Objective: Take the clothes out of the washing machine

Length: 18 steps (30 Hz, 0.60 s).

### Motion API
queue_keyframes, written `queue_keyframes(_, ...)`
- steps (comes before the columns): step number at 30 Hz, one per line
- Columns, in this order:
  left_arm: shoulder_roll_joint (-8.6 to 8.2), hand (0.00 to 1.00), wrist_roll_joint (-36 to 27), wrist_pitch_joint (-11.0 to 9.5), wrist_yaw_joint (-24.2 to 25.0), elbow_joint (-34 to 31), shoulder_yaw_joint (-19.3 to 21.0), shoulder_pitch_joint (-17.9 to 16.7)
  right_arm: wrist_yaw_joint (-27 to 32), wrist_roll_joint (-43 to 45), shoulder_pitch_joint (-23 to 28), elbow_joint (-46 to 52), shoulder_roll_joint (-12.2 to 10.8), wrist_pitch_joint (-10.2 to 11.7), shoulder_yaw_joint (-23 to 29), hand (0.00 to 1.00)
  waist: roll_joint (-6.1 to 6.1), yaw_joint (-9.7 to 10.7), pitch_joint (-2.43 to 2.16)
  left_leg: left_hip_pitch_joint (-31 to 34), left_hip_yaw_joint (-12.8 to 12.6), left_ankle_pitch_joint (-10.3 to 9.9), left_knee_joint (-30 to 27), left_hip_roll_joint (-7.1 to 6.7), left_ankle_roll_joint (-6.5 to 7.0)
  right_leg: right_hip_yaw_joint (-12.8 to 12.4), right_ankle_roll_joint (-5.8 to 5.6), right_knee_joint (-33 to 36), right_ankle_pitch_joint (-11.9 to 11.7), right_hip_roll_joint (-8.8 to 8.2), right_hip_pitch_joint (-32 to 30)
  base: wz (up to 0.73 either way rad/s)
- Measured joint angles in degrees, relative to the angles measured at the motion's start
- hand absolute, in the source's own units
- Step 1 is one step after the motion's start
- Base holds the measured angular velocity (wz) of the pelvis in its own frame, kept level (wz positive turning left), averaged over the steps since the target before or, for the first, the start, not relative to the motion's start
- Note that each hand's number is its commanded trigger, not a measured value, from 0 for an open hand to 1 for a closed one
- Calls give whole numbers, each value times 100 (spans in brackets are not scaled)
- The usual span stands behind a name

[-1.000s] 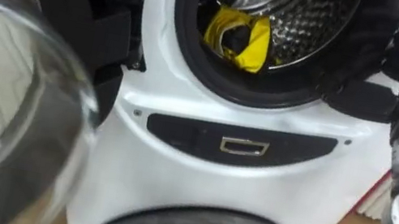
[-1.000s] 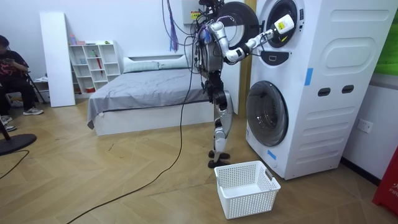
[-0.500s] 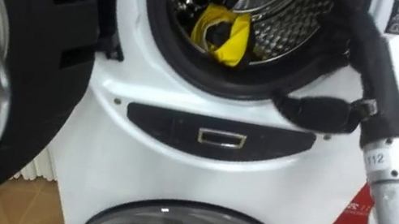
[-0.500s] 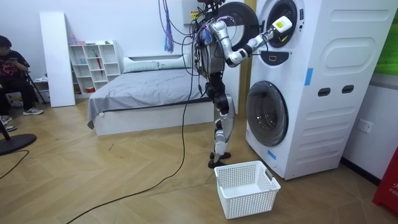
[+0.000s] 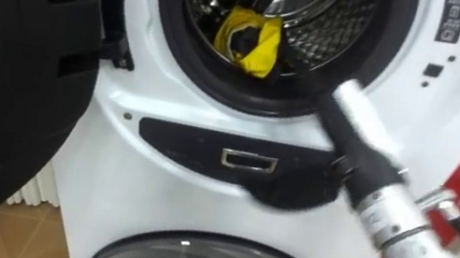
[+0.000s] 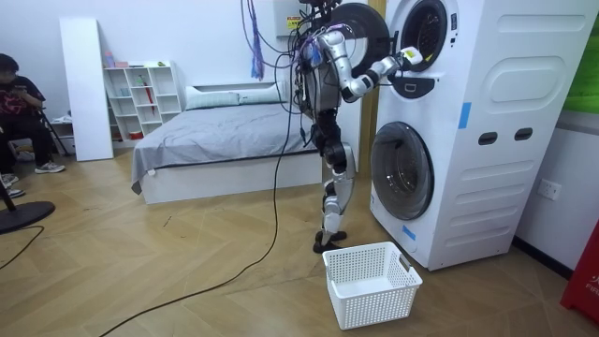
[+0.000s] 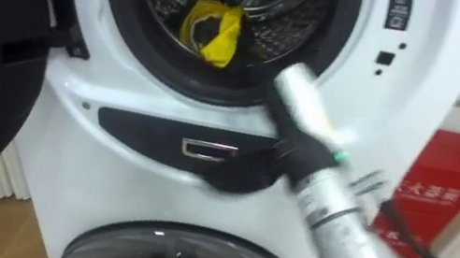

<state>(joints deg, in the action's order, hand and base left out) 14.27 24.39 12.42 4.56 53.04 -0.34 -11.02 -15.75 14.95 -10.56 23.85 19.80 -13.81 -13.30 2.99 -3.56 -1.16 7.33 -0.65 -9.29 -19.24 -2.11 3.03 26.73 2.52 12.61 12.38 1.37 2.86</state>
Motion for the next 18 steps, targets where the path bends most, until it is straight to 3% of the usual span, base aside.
queue_keyframes(2, -2, 0, -5, -4, 0, 1, 0, -14, -125, 0, 0, 30, 13, 0, -1, 0, 4, -14, -16, 0, 37, 8, 4, -7, 14, -11, -29, 7, 0, 6, 13, 19)
queue_keyframes(4, 0, 0, -14, -48, 0, 1, 0, -40, -235, -137, 20, 121, 28, 1, 13, 0, 6, 5, -16, -5, 90, 24, 23, -39, -3, -308, -47, 2, -10, 65, 27, 17)
queue_keyframes(5, -2, 0, -9, -71, 0, 0, -1, -40, -250, -160, 39, 143, 34, 2, 18, 0, 2, 4, -14, -10, 89, 23, 23, -42, -2, -333, -47, -1, -10, 71, 35, 14)
queue_keyframes(9, -14, 0, -11, -183, 0, -6, -2, -34, -268, -439, 75, 197, 33, 8, 95, 0, -80, 7, 40, -91, 101, -56, 23, -64, 64, -595, -94, -14, 18, 99, 124, 3)
queue_keyframes(11, -14, 0, -8, -207, 1, -12, -3, -32, -261, -547, 76, 213, 28, 23, 103, 0, -112, 12, 63, -92, 91, -55, 29, -74, 62, -619, -118, -33, 32, 98, 124, -4)
queue_keyframes(18, -7, 0, -11, -293, 1, -11, -52, -31, -249, -595, 76, 240, 30, 245, 115, 0, -109, 14, 68, -98, 99, -67, 73, -125, 83, -639, -96, -98, 20, 77, 135, 0)
